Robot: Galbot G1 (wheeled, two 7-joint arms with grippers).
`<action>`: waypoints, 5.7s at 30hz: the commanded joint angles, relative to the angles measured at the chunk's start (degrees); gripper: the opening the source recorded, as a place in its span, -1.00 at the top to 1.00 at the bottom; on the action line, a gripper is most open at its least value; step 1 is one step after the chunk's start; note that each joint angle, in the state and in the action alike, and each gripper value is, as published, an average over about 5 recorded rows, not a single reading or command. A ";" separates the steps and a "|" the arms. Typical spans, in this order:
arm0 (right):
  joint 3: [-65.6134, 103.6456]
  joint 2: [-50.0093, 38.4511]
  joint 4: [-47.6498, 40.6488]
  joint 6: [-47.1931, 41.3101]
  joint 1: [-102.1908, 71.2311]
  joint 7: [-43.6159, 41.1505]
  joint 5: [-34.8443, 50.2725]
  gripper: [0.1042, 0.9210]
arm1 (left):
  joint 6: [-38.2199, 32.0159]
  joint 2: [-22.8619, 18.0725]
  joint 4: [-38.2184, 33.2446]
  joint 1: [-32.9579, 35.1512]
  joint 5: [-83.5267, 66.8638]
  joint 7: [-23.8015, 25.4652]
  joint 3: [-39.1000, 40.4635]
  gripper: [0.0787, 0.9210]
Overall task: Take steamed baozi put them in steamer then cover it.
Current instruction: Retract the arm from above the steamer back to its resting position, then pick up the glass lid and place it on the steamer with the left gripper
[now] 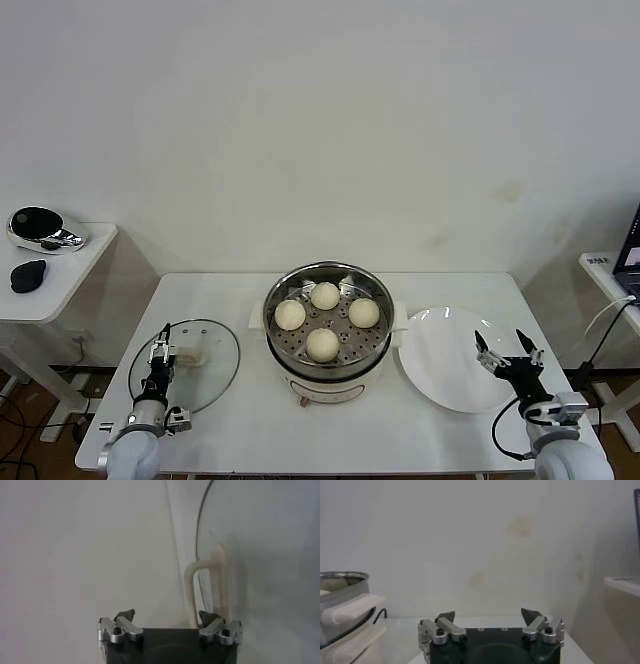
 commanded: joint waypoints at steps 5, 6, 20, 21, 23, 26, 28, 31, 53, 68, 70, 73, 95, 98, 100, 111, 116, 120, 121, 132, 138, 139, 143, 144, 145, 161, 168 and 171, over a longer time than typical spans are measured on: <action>0.34 0.01 0.23 0.15 -0.63 0.01 -0.06 -0.76 | -3.63 0.04 5.53 -1.42 -2.33 -5.62 0.22 -0.65; 0.42 0.01 0.26 0.18 -0.73 0.00 -0.07 -0.76 | -3.75 0.04 5.60 -1.49 -2.38 -5.84 0.25 -0.60; 0.50 0.52 0.53 0.29 -1.25 0.00 -0.52 -0.76 | -4.81 0.50 8.00 -2.47 -2.68 -6.87 0.77 -0.26; 0.57 0.52 0.57 0.29 -1.32 0.00 -0.53 -0.76 | -5.00 0.60 8.32 -2.60 -2.70 -7.08 0.83 -0.25; 0.75 0.54 0.70 0.24 -1.50 0.00 -0.58 -0.76 | -5.41 0.86 8.82 -2.83 -2.72 -7.35 0.99 -0.18; 1.07 0.53 1.03 0.10 -1.89 0.00 -0.65 -0.76 | -5.89 1.11 9.34 -3.10 -2.81 -7.64 1.14 0.00; 1.28 0.51 1.25 0.02 -2.14 0.00 -0.68 -0.76 | -6.07 1.11 9.53 -3.18 -2.90 -7.84 1.11 0.12; 1.40 0.55 1.41 -0.05 -2.27 0.00 -0.73 -0.76 | -6.30 1.08 9.57 -3.15 -3.00 -7.94 1.05 0.33; 0.90 0.68 1.79 -0.61 -0.91 0.00 -0.27 -0.76 | 15.85 0.86 -22.73 8.02 -15.01 3.80 0.29 0.85; 0.20 1.09 1.25 -2.45 0.39 1.04 -0.52 -0.76 | 37.83 2.79 -42.71 11.14 -9.38 19.68 1.41 0.85; 0.01 1.27 1.10 -2.74 0.58 1.05 -1.07 -0.76 | 39.04 2.51 -43.09 9.17 -7.17 21.04 2.65 0.85; -0.56 1.82 0.74 -2.93 0.79 1.01 -2.27 -0.76 | 39.50 1.37 -42.31 5.66 -3.89 22.62 5.63 0.85; -1.30 4.88 0.22 -3.08 0.78 0.77 -6.50 -0.76 | 42.21 -8.35 -32.13 -14.56 7.81 31.43 28.38 0.85; -1.27 4.91 -0.05 -3.05 0.84 0.76 -6.59 -0.76 | 42.22 -9.95 -30.52 -16.18 8.97 31.84 30.46 0.85; -1.22 4.93 -0.25 -3.07 0.89 0.77 -6.62 -0.76 | 42.24 -10.92 -29.32 -17.37 9.47 32.10 32.03 0.85; -0.78 4.83 -1.02 -3.01 1.10 0.77 -6.67 -0.76 | 42.38 -14.16 -24.24 -20.03 8.02 30.50 39.03 0.85; -0.85 4.96 -1.38 -2.93 1.26 0.77 -6.99 -0.76 | 42.47 -16.33 -24.02 -19.27 7.67 30.19 42.00 0.85; -0.85 5.05 -1.23 -2.94 1.26 0.77 -7.16 -0.76 | 42.51 -17.33 -22.25 -18.93 7.84 29.89 43.16 0.85; -0.84 5.04 -1.21 -2.94 1.24 0.78 -7.18 -0.76 | 42.51 -17.45 -21.95 -18.79 7.91 29.91 43.23 0.85; -0.98 4.65 -1.81 -2.89 1.55 0.72 -7.35 -0.76 | 42.48 -16.86 -22.35 -15.89 12.50 31.81 43.16 0.85; -1.06 4.35 -2.08 -2.90 1.87 0.72 -7.33 -0.76 | 42.45 -16.58 -23.08 -15.06 13.23 33.23 42.92 0.85; -1.08 4.36 -2.10 -2.89 1.87 0.72 -7.33 -0.76 | 42.45 -16.52 -23.34 -14.92 13.24 33.48 42.98 0.85; -1.20 4.37 -2.37 -2.80 1.93 0.72 -7.36 -0.76 | 42.45 -16.52 -24.48 -14.40 13.24 34.69 43.19 0.85; -1.23 4.37 -2.45 -2.78 1.96 0.72 -7.37 -0.76 | 42.46 -16.54 -24.65 -14.32 13.24 34.95 43.23 0.85; -1.27 4.38 -2.54 -2.75 1.99 0.72 -7.40 -0.76 | 42.46 -16.56 -24.75 -14.28 13.25 35.18 43.26 0.85; -1.63 4.42 -2.86 -2.60 2.08 0.70 -7.72 -0.76 | 42.38 -16.19 -23.53 -13.91 14.11 34.22 42.13 0.85; -1.70 4.53 -2.75 -2.62 2.14 0.70 -7.89 -0.76 | 42.37 -16.56 -23.00 -13.51 13.73 33.35 42.26 0.85; -1.67 4.55 -2.68 -2.59 2.05 0.69 -7.91 -0.76 | 42.35 -16.65 -22.43 -13.54 13.65 32.58 42.24 0.85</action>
